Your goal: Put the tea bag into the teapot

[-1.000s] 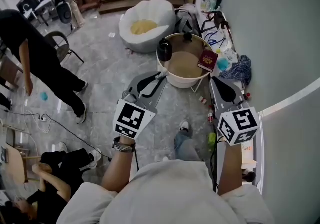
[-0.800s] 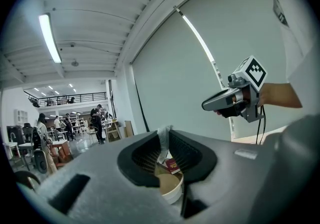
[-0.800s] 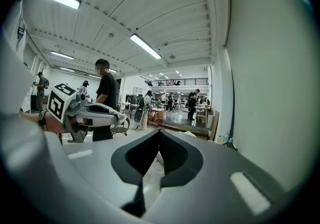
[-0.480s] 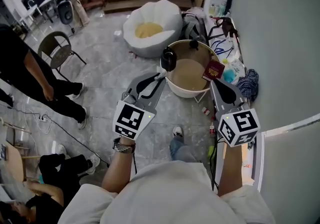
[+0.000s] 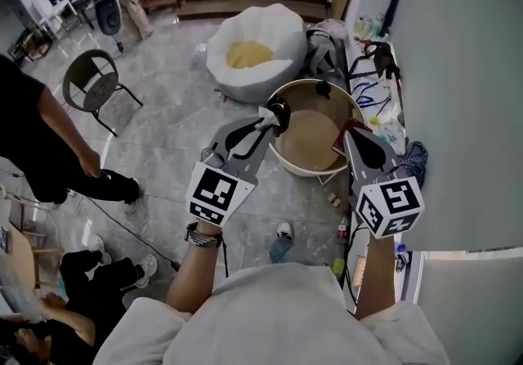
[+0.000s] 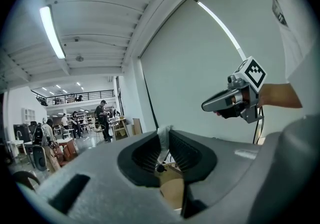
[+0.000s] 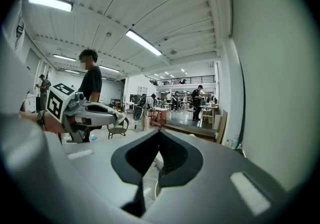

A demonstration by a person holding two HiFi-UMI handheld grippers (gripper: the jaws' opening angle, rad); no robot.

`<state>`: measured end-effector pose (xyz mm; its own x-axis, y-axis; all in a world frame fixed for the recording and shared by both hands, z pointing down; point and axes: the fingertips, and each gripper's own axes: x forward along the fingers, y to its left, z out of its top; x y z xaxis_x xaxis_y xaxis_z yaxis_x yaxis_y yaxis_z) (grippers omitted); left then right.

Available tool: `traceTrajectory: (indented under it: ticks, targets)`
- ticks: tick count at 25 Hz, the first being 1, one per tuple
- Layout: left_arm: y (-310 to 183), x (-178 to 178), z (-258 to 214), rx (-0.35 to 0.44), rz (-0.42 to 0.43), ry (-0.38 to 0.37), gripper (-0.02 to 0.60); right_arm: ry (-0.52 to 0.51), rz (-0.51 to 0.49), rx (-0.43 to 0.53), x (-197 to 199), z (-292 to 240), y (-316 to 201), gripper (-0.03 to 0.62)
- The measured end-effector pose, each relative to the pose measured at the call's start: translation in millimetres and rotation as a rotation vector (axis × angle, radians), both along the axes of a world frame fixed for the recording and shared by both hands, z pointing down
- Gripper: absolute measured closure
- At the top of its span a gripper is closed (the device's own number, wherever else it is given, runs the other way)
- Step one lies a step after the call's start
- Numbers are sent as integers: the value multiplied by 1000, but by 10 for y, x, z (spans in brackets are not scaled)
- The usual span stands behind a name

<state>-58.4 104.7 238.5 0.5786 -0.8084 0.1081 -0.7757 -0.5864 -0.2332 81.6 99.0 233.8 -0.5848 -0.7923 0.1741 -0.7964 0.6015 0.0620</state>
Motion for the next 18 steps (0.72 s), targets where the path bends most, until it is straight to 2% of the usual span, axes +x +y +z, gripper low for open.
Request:
traceTrajectory:
  ticks: [5,9,18]
  targets:
    - [-378,99,34,-9,-15,1,523,5,-32,-11,50,50,-366,588]
    - [-650,158,19,-16,-26,-4,523,-30,-54,-45,101,79,-663,588]
    - [-1144,113,86,-27,-71,-12,523,-33,-102,-62,57,158,-1205,588]
